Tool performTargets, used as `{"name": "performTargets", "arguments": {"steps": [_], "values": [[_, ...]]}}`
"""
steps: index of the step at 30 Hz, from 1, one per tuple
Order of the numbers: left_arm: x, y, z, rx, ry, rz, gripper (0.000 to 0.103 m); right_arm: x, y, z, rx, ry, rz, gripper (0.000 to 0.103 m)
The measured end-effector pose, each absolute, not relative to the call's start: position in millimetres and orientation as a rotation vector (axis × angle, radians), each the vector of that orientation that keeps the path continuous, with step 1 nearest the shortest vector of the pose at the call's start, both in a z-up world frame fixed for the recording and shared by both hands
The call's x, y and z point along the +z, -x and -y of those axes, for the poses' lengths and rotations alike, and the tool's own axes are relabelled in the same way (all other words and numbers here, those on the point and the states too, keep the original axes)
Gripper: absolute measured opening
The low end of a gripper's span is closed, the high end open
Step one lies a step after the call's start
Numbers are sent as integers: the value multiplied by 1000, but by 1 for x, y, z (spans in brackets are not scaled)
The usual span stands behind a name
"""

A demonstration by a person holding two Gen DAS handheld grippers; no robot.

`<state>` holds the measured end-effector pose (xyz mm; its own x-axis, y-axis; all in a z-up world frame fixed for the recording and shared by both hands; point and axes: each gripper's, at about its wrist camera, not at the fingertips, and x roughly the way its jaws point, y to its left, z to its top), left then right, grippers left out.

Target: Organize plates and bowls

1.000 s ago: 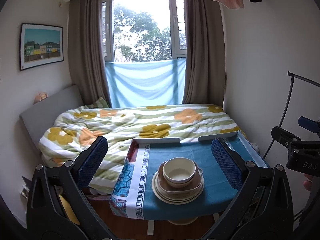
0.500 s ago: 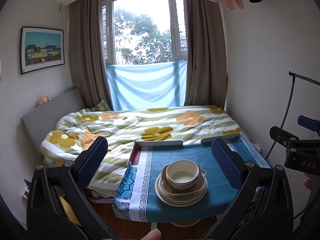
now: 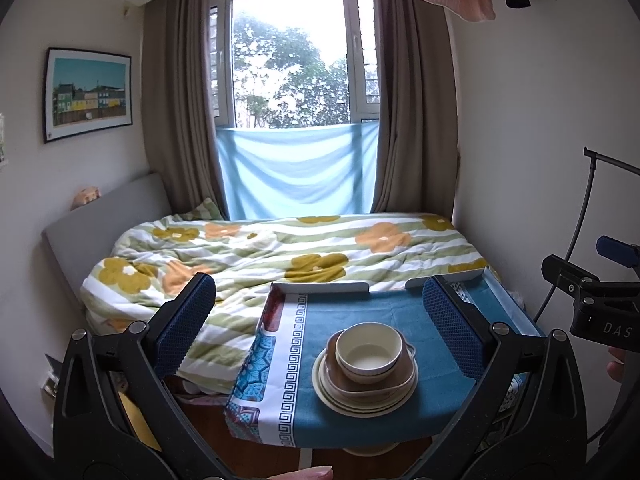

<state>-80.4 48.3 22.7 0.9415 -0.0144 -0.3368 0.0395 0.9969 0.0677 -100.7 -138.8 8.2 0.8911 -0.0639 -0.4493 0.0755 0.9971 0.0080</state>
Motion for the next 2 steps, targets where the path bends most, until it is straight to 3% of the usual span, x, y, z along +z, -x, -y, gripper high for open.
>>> {"name": "performTargets", "arguments": {"steps": [2], "values": [[22, 78, -49, -28, -76, -343, 103, 7, 99, 139, -74, -27, -467, 102]]}}
